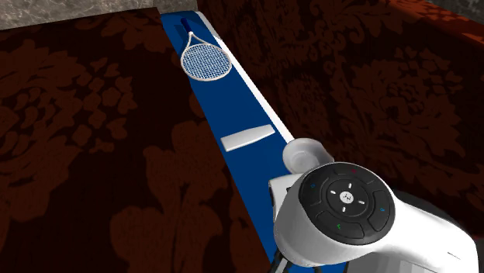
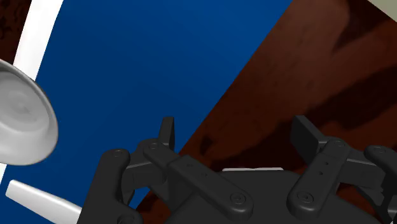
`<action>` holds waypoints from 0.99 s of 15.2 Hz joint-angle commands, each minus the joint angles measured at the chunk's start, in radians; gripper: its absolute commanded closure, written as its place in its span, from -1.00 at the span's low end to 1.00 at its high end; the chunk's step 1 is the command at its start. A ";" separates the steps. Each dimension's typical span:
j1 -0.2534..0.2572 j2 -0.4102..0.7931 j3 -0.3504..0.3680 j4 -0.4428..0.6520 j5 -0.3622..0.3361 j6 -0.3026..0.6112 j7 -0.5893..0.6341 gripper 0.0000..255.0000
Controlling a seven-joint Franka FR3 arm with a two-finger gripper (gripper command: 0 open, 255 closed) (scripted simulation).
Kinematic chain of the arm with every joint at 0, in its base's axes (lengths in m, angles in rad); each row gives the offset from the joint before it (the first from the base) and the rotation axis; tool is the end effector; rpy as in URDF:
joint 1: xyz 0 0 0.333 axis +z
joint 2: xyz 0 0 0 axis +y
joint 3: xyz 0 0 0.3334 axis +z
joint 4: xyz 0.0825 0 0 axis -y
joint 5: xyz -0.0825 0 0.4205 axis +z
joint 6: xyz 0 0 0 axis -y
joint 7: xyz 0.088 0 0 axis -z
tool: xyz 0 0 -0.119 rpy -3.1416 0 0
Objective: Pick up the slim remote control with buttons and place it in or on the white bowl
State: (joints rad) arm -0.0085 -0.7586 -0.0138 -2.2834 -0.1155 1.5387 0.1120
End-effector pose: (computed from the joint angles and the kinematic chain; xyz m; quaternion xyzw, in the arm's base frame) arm 0.3360 -0.0229 0.6164 0.9963 -0.0674 0.0094 0.0526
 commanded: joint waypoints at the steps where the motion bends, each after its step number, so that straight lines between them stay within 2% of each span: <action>1: 0.000 0.000 0.000 0.000 0.000 0.000 0.000 -1.00; 9: 0.019 0.089 -0.232 0.019 -0.111 0.103 -0.380 -1.00; 15: 0.056 0.240 -0.404 0.111 -0.138 0.187 -0.668 -1.00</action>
State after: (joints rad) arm 0.0386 -0.5515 -0.3881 -2.1925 -0.2531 1.7088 -0.5013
